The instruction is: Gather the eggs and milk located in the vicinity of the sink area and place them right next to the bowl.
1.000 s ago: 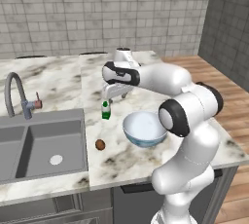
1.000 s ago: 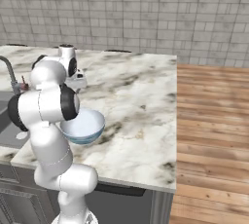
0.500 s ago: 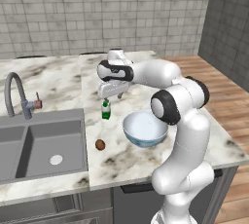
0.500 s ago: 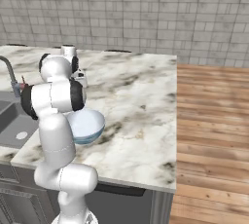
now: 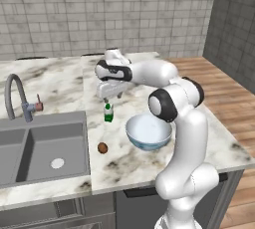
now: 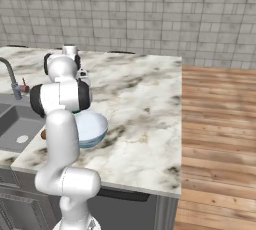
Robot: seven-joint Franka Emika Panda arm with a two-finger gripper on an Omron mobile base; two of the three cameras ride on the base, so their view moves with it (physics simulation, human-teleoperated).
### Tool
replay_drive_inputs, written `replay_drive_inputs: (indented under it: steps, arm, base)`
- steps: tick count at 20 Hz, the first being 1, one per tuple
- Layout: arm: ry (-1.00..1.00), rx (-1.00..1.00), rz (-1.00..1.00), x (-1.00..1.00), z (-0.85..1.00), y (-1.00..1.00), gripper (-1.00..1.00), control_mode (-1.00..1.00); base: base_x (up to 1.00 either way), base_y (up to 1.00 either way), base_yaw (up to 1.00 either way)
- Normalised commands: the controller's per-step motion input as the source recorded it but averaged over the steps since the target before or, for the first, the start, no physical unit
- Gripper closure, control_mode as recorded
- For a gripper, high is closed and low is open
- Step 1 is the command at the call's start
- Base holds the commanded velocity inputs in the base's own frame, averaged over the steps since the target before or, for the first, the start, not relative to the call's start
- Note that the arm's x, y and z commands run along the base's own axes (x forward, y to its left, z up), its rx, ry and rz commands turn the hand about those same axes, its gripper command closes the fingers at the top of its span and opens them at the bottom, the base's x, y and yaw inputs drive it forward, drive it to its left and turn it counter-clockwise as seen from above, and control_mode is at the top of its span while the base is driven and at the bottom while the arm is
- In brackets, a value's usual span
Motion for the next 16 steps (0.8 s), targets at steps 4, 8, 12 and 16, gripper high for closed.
replay_drive_inputs:
  steps: [4,8,12,16]
  arm:
    - [0.05,0.0,0.0,0.31,-0.43,0.0,-1.0,-1.0]
    - [0.03,0.0,0.0,0.37,-0.51,0.01,-1.0,-1.0]
    - [0.0,0.0,0.0,0.06,0.01,0.09,-1.0,-1.0]
    - [0.0,0.0,0.0,0.0,0.05,0.14,-1.0,-1.0]
  base:
    - [0.0,0.0,0.0]
    - [0.0,0.0,0.0]
    - [0.0,0.0,0.0]
    - [0.0,0.0,0.0]
